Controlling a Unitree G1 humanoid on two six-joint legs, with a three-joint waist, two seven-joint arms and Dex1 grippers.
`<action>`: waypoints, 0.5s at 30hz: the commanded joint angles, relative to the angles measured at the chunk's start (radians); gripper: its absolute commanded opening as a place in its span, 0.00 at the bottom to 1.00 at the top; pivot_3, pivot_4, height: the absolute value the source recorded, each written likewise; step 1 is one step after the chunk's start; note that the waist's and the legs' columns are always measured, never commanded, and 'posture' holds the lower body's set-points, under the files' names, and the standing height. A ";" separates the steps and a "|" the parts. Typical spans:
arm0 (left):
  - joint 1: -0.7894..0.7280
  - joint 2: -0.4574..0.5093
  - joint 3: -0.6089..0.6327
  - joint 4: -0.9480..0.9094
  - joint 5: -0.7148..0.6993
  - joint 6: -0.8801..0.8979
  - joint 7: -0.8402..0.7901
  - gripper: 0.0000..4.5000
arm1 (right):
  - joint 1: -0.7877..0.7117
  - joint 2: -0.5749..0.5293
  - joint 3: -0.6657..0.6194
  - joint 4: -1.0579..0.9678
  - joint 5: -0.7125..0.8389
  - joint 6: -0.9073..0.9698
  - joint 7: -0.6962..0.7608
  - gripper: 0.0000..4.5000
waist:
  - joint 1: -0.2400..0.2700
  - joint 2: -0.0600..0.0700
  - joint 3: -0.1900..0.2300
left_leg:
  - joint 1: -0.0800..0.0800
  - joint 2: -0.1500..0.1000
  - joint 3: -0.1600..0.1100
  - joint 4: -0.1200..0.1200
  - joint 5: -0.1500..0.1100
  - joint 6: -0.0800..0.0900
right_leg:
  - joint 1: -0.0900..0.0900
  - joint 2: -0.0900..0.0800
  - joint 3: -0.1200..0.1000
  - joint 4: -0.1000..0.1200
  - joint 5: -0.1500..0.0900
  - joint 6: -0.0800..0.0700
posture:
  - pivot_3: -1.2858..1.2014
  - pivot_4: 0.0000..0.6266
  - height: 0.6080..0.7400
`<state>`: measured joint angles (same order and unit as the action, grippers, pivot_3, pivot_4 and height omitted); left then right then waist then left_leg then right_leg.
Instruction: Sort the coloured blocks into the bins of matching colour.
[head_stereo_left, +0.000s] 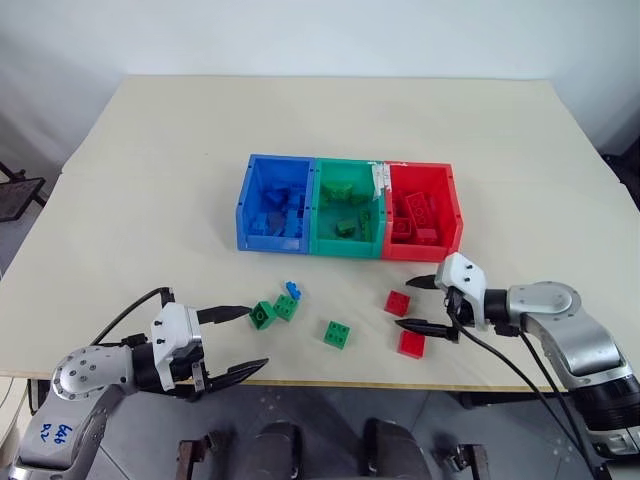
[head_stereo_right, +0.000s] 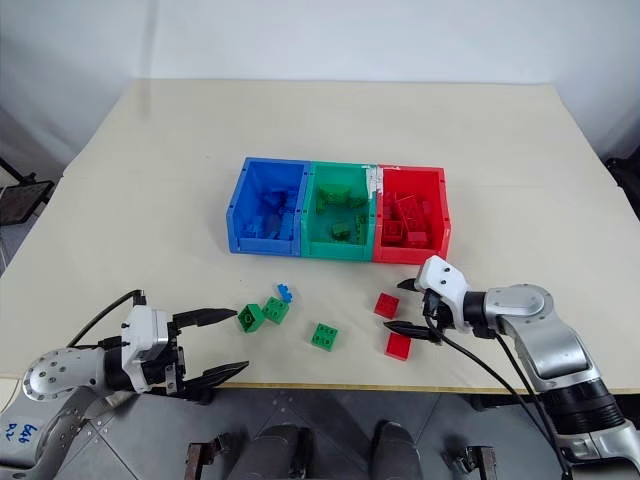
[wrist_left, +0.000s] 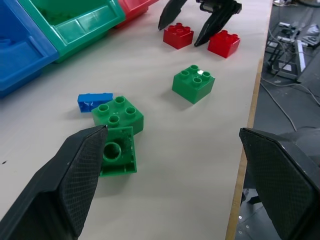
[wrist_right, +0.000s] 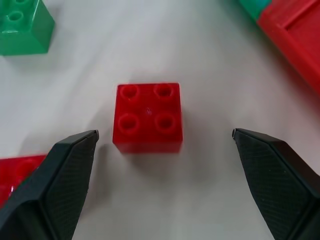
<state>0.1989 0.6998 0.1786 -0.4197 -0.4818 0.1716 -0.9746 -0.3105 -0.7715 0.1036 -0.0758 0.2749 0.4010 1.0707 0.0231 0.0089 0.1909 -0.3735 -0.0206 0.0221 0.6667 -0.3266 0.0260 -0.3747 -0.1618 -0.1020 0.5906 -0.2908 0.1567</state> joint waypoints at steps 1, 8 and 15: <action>0.017 -0.005 0.015 -0.054 -0.011 -0.015 0.008 1.00 | -0.001 -0.014 -0.040 -0.040 0.037 0.001 0.024 1.00 | 0.000 0.000 0.000 | 0.000 0.000 0.000 0.000 0.000 0.000 | 0.000 0.000 0.000 0.000 0.000 0.000 | 0.52 0.24 1.00; -0.043 -0.027 -0.068 -0.065 -0.011 -0.013 -0.011 1.00 | 0.115 -0.144 -0.204 -0.083 0.140 0.000 0.140 1.00 | 0.006 0.000 0.000 | -0.001 -0.001 0.000 0.001 -0.001 0.002 | 0.000 -0.001 0.000 0.000 0.000 0.000 | 0.52 0.24 1.00; -0.125 -0.034 -0.166 -0.025 -0.006 -0.025 -0.081 1.00 | 0.270 -0.213 -0.251 -0.215 0.205 0.037 0.203 1.00 | -0.003 0.000 0.000 | 0.001 0.000 0.003 0.000 -0.001 0.002 | 0.001 0.000 -0.001 0.000 0.000 0.000 | 0.52 0.24 1.00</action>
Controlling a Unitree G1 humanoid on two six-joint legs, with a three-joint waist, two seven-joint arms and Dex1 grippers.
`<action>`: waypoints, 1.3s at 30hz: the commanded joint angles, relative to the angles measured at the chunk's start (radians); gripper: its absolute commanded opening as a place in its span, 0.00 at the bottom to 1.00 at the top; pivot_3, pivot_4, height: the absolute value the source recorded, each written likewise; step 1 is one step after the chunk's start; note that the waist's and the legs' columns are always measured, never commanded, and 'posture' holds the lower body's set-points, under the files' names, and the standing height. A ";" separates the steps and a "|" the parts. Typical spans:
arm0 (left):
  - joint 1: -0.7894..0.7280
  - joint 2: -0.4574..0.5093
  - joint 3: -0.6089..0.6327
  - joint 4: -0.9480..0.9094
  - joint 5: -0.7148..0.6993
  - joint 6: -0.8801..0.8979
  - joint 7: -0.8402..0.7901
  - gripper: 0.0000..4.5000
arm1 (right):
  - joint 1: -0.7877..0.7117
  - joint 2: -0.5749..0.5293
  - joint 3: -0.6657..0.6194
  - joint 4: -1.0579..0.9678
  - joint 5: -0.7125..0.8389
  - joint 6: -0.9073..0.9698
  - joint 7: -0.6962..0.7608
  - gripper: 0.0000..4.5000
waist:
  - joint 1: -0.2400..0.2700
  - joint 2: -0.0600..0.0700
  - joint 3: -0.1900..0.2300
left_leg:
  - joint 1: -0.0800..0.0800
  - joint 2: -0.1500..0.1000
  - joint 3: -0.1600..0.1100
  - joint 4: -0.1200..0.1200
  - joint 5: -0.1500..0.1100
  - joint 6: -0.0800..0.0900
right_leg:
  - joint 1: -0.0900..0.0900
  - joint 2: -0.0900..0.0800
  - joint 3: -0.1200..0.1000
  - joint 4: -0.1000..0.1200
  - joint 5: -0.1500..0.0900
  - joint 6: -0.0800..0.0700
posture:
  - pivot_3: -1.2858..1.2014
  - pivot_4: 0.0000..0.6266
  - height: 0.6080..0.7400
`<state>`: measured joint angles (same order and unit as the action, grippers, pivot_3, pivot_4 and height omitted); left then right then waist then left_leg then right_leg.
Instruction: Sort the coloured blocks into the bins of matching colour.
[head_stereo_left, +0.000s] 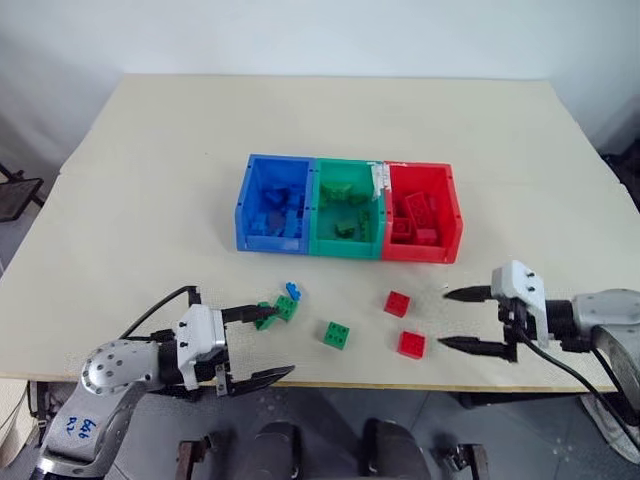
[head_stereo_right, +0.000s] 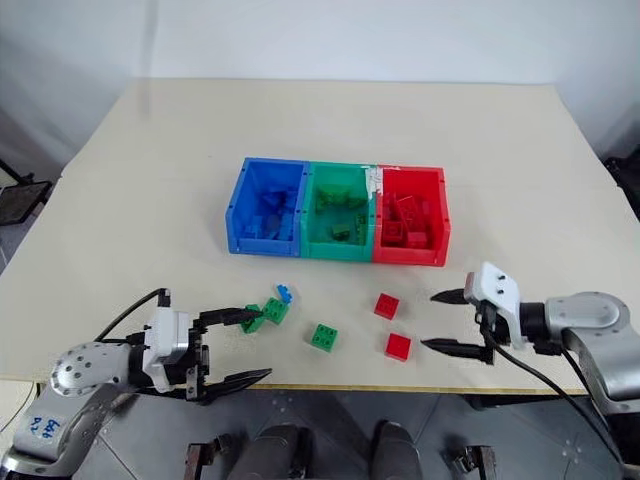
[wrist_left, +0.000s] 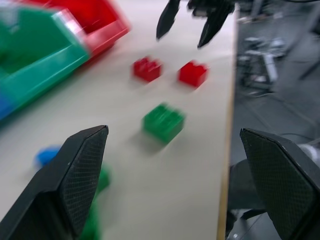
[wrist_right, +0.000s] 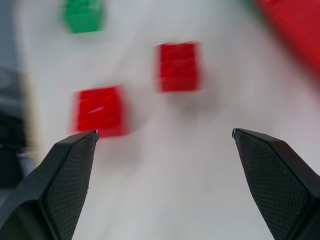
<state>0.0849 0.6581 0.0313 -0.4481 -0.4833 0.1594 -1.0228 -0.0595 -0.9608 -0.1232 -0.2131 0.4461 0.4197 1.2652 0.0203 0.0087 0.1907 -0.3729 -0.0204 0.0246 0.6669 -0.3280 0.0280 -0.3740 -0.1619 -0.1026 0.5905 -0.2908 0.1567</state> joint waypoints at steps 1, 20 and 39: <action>-0.017 0.010 -0.025 0.007 -0.004 -0.014 -0.041 1.00 | 0.032 -0.023 -0.017 -0.098 0.030 0.021 0.002 1.00 | 0.000 0.000 0.000 | 0.000 0.000 0.000 0.000 0.000 0.000 | 0.000 0.000 0.000 0.000 0.000 0.000 | 0.52 0.24 1.00; -0.047 0.035 0.000 0.034 -0.013 -0.025 -0.088 1.00 | -0.012 0.079 0.160 -0.092 -0.080 0.004 -0.135 0.51 | 0.006 0.000 0.000 | 0.000 0.000 -0.001 0.001 0.000 0.000 | 0.000 -0.001 0.000 0.000 0.000 0.000 | 0.52 0.24 1.00; 0.024 -0.038 0.217 0.052 -0.016 -0.062 0.108 1.00 | -0.586 0.326 0.017 0.327 0.004 0.121 -0.478 0.32 | -0.005 0.000 0.000 | 0.000 0.000 0.000 0.001 0.000 -0.001 | -0.001 0.000 0.000 0.001 0.000 0.000 | 0.52 0.24 1.00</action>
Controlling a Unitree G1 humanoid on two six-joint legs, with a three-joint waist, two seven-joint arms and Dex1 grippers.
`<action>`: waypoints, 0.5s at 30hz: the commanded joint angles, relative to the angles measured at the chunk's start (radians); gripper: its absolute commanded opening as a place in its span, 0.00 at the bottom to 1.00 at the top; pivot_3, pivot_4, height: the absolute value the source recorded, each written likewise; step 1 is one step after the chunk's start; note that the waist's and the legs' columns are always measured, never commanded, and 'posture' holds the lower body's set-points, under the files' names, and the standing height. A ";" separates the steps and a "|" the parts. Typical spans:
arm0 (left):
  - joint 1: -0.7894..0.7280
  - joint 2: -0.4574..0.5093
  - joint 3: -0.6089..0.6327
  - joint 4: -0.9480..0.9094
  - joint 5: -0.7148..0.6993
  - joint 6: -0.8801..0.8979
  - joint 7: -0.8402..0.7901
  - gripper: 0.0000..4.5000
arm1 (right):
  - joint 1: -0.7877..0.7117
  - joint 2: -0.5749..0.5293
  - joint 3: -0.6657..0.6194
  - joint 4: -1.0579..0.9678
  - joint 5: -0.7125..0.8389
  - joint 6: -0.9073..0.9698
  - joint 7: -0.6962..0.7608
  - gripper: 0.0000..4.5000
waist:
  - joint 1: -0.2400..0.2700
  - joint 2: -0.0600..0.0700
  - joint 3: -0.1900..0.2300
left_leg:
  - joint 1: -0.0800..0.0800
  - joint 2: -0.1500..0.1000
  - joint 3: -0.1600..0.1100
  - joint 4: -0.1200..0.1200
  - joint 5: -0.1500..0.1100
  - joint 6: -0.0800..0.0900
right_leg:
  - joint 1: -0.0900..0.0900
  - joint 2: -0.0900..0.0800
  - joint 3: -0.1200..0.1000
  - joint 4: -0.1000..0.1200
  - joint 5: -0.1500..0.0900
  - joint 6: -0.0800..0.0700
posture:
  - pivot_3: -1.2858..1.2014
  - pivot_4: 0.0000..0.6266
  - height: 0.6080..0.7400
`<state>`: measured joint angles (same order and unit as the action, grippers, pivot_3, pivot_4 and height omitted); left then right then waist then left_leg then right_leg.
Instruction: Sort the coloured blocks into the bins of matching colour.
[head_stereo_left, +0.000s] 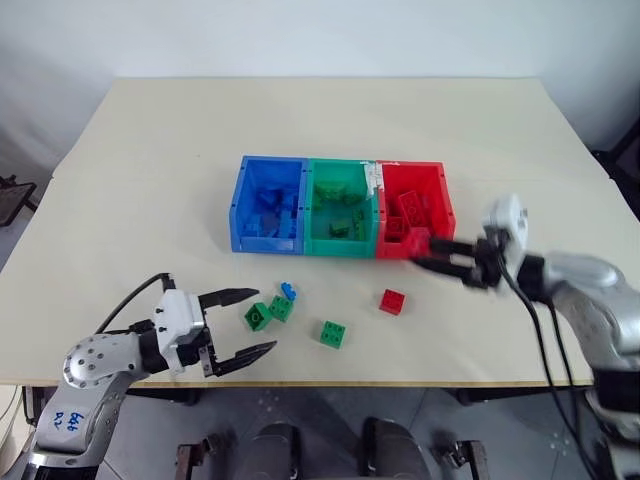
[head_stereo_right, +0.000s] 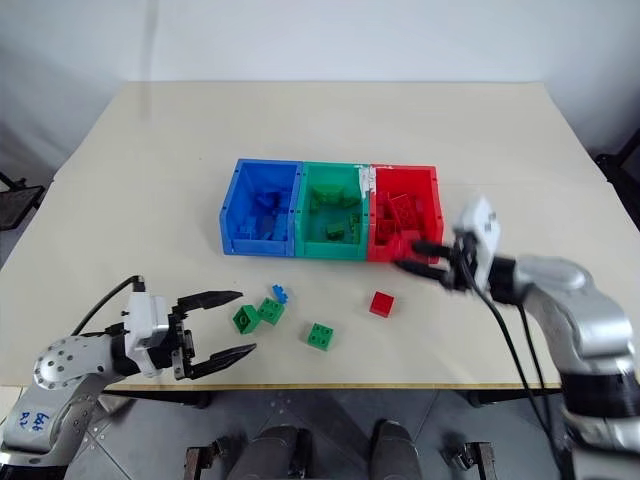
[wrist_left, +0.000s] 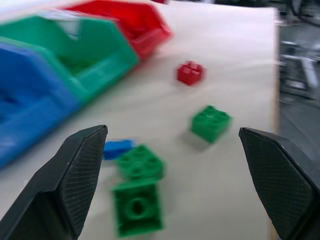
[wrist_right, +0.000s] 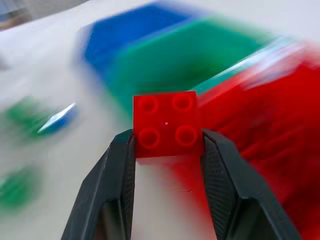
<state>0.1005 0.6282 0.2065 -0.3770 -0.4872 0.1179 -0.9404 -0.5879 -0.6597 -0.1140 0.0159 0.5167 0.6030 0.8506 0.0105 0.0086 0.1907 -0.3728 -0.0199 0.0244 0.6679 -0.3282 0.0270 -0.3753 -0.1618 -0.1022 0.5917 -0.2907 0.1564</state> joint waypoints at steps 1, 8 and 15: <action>0.018 -0.010 0.054 -0.025 -0.018 -0.019 0.033 1.00 | -0.092 0.037 0.018 0.150 -0.100 -0.107 -0.071 0.32 | 0.008 0.000 0.000 | -0.001 0.000 -0.001 0.000 0.000 0.000 | 0.000 0.000 -0.001 0.000 0.000 0.000 | 0.52 0.24 1.00; 0.069 -0.030 0.083 -0.064 -0.013 -0.027 0.075 1.00 | -0.257 0.100 0.018 0.415 -0.201 -0.274 -0.124 0.69 | 0.003 0.000 0.000 | -0.003 -0.002 0.000 -0.001 -0.002 0.003 | -0.001 -0.001 -0.002 -0.001 0.000 0.000 | 0.52 0.24 1.00; 0.028 -0.028 0.036 -0.057 -0.006 -0.024 0.071 1.00 | -0.103 0.043 -0.054 0.251 -0.110 -0.359 0.053 0.99 | 0.010 0.000 0.000 | -0.003 -0.002 0.001 -0.001 -0.002 0.003 | -0.001 -0.001 -0.004 -0.001 0.000 0.000 | 0.52 0.24 1.00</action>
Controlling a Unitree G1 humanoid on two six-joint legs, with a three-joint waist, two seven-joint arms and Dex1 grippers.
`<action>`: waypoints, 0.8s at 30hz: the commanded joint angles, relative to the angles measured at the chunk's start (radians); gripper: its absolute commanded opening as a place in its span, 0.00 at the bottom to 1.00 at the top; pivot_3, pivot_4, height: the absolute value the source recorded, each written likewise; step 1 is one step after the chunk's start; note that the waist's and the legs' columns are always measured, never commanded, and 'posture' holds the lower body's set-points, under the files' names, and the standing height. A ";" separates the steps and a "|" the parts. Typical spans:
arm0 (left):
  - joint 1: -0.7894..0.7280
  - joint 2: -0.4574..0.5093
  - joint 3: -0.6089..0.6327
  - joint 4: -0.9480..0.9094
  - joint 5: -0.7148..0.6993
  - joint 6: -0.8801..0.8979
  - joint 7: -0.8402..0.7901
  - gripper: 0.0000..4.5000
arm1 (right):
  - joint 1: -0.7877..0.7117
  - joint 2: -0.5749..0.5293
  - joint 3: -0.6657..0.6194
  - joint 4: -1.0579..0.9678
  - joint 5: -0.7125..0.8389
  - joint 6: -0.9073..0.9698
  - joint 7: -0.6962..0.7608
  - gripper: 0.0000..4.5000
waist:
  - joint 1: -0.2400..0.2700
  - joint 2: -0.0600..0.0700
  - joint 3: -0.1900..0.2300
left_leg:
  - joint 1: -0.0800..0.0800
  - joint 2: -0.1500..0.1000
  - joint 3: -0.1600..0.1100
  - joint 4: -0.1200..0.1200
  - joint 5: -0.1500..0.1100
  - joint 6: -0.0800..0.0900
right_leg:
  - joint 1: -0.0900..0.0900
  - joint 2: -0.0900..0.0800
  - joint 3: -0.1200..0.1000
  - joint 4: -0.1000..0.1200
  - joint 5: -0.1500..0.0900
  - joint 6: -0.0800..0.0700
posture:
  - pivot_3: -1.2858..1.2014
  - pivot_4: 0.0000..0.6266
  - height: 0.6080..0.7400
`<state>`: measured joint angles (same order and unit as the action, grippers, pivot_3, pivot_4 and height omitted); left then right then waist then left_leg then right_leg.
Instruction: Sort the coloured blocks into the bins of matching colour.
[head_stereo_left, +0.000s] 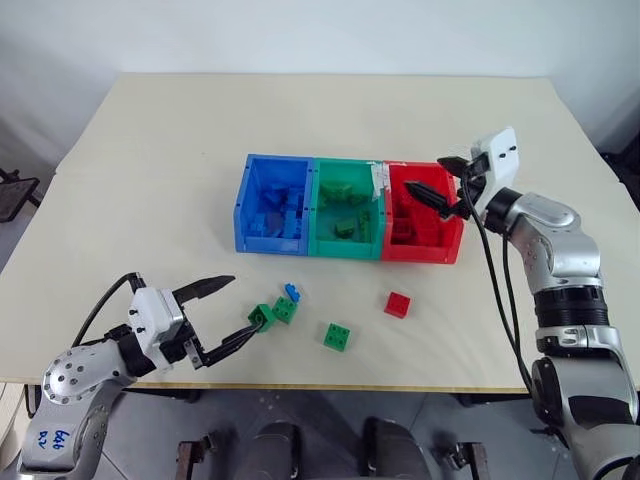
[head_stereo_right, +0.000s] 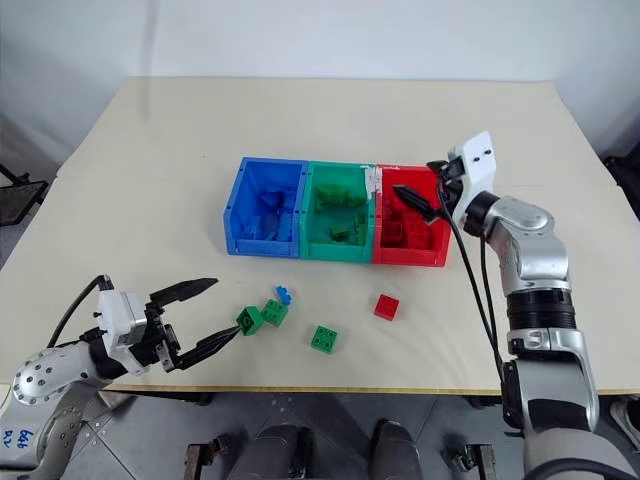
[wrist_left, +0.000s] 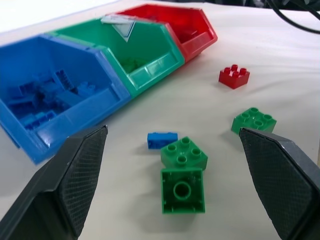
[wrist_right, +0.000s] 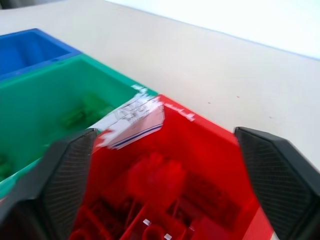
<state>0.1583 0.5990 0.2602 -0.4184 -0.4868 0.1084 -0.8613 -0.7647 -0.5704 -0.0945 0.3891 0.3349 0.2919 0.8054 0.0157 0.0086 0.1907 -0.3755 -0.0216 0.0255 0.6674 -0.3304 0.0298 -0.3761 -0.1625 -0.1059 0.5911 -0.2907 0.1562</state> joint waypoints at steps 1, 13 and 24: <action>-0.045 0.003 -0.029 -0.007 -0.006 -0.014 -0.015 1.00 | 0.118 -0.062 -0.092 -0.166 0.103 -0.051 0.144 0.99 | 0.008 0.000 0.000 | 0.000 0.000 0.000 0.000 0.000 0.000 | 0.000 0.000 0.000 0.000 0.000 0.000 | 0.52 0.24 1.00; -0.277 0.018 -0.207 0.165 0.009 -0.006 -0.197 1.00 | 0.574 -0.284 -0.257 -0.210 0.120 -0.249 0.422 0.99 | 0.004 0.000 0.000 | 0.004 0.001 0.012 0.001 0.000 0.000 | 0.001 0.000 0.000 0.000 0.000 0.001 | 0.52 0.24 1.00; -0.245 0.033 -0.172 0.207 0.025 -0.078 -0.216 1.00 | 0.594 -0.271 -0.113 -0.398 0.177 -0.114 0.488 0.99 | -0.007 0.000 0.000 | 0.005 0.004 0.009 0.001 0.000 0.000 | 0.002 0.000 0.001 0.001 0.000 0.001 | 0.52 0.24 1.00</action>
<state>-0.1077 0.6148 0.0505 -0.1931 -0.4507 0.0500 -1.0692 -0.1585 -0.8430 -0.2326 0.0572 0.4847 0.1308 1.2835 0.0091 0.0087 0.1906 -0.3700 -0.0171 0.0339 0.6684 -0.3306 0.0295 -0.3746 -0.1622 -0.1046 0.5915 -0.2903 0.1569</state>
